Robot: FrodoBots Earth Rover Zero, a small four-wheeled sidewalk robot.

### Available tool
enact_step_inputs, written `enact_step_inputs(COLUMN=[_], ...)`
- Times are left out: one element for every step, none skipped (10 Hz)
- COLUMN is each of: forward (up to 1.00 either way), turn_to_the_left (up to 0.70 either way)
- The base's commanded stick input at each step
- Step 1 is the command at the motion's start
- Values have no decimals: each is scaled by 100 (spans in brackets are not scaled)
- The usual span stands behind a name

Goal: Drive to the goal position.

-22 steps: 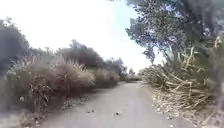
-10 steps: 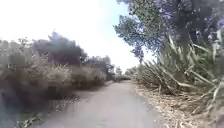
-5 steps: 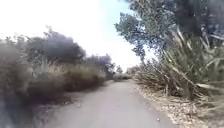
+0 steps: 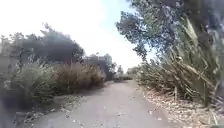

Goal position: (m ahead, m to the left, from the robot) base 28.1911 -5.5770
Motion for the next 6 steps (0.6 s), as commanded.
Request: enact_step_inputs(forward=[85,85,85,85,85,85], turn_to_the_left=[-34,-34,-34,-28,-22,-15])
